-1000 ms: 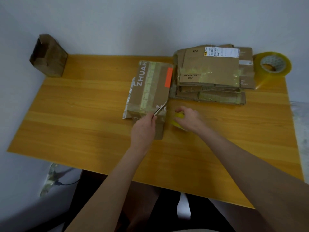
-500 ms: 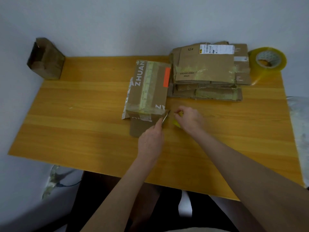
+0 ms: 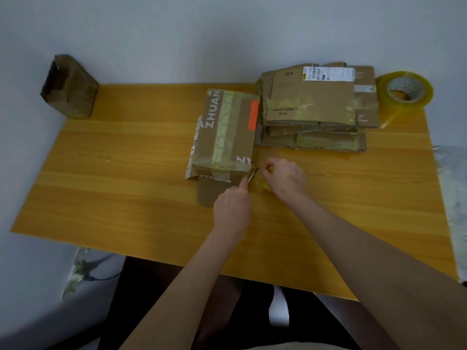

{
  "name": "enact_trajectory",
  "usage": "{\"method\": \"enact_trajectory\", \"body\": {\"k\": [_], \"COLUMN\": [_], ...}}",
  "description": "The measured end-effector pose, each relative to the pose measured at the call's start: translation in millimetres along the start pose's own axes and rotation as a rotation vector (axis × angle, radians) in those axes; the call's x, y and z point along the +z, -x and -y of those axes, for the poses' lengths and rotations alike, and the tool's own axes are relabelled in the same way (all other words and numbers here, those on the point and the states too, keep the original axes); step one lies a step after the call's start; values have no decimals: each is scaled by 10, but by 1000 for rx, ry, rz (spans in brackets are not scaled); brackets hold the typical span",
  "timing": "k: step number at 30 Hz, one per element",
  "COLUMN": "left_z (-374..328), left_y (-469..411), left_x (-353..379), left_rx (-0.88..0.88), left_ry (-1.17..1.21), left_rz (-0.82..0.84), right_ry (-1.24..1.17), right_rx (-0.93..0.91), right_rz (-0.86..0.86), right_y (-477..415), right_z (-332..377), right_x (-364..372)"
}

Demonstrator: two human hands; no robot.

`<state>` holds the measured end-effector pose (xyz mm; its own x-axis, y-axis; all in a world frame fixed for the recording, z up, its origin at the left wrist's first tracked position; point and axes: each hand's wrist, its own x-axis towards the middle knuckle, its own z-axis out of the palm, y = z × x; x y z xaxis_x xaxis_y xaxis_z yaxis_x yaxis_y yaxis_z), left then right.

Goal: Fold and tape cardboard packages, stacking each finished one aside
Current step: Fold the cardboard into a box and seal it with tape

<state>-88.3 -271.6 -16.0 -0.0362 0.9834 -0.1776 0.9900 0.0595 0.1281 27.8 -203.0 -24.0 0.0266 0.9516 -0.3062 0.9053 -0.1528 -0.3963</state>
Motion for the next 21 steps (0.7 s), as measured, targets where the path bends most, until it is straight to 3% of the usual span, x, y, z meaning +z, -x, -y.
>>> {"method": "enact_trajectory", "body": {"k": [15,21], "left_z": [-17,93], "left_y": [-99,-89], "left_x": [-26,122], "left_rx": [5,9], "left_ry": [-71,-86], "left_rz": [38,57], "right_ry": [8,-171], "right_rx": [-3,77], "right_rz": [-26,-58], "right_y": [-36,-56], "right_z": [9,-153], "right_x": [33,-3]}}
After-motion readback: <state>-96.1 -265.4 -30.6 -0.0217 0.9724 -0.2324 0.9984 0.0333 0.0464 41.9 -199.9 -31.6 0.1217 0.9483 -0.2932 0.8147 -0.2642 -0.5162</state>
